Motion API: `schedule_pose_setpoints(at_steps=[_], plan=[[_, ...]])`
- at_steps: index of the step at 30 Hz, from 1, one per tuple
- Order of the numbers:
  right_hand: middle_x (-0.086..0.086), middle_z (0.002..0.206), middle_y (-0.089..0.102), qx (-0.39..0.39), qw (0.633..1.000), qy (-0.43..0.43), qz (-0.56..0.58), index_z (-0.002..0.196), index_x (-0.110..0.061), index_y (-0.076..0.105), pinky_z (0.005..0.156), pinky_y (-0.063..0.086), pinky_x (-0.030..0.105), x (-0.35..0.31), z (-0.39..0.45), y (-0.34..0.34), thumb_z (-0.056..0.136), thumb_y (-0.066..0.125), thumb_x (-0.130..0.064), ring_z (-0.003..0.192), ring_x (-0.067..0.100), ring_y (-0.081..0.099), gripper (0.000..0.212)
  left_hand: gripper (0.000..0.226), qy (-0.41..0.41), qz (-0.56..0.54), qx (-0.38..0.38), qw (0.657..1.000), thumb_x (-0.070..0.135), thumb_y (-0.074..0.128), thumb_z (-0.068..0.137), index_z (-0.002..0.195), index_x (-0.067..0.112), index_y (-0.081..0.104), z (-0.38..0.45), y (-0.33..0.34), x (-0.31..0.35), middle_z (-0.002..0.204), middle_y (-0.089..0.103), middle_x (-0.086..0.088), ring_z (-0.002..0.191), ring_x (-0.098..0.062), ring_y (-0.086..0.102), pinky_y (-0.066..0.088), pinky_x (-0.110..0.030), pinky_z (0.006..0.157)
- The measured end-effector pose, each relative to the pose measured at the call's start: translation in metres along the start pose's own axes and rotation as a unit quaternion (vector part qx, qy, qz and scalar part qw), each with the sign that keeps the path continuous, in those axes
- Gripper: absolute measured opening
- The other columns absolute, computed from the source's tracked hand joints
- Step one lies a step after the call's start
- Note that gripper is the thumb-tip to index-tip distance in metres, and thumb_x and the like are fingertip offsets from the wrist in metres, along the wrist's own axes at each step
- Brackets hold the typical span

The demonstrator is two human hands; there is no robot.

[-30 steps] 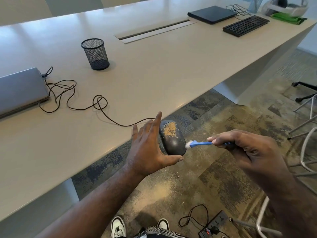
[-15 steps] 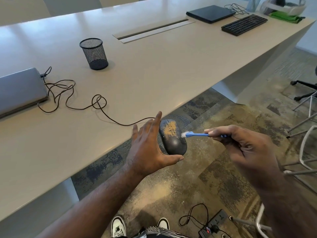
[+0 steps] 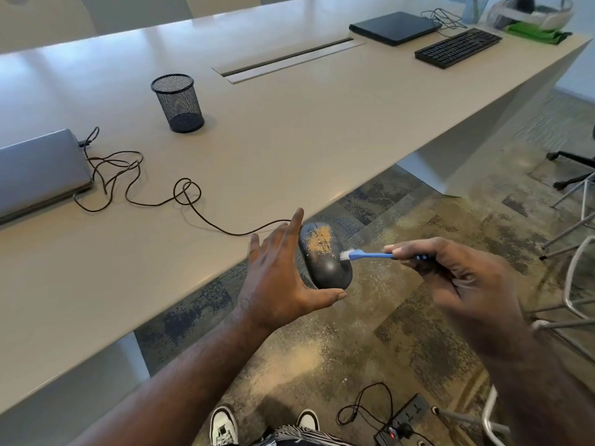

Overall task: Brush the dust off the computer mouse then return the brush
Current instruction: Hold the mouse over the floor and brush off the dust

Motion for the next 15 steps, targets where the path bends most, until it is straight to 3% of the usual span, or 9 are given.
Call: schedule_pose_setpoints(at_steps=[7,11,15], plan=[[-0.015,0.099,0.074,-0.015,1.0,0.02,-0.017,0.102,-0.023,0.071,0.075,0.059,0.02,0.006,-0.004,-0.003,0.09,0.06,-0.028,0.091,0.0,0.072,0.018,0.136,-0.01,0.007,0.005,1.0,0.079,0.071,0.052,0.155,0.032,-0.003,0.0,-0.002,-0.004,0.154,0.031,0.005,0.143,-0.01,0.022,-0.001,-0.056,0.121],[-0.009,0.103,0.074,0.008,1.0,-0.008,-0.005,0.102,-0.013,0.073,0.083,0.058,0.021,-0.002,-0.001,-0.001,0.091,0.063,-0.019,0.098,0.001,0.071,0.016,0.136,0.002,0.024,0.002,1.0,0.079,0.07,0.053,0.155,0.033,-0.007,-0.001,0.002,0.001,0.154,0.03,0.005,0.144,-0.011,0.021,-0.002,-0.055,0.121],[-0.008,0.106,0.075,-0.044,0.998,-0.025,-0.031,0.106,-0.015,0.073,0.083,0.06,0.027,-0.006,0.001,0.013,0.088,0.066,-0.01,0.101,0.003,0.071,0.02,0.135,0.008,0.033,-0.004,0.999,0.079,0.069,0.054,0.155,0.031,-0.007,-0.001,0.003,0.005,0.157,0.027,0.003,0.145,-0.012,0.019,-0.005,-0.053,0.121]])
Point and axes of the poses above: each hand's wrist, its own z-axis towards the middle knuckle, its own y-axis out of the palm, x = y × z, the point moved 7 cm from there along z, towards the middle knuckle
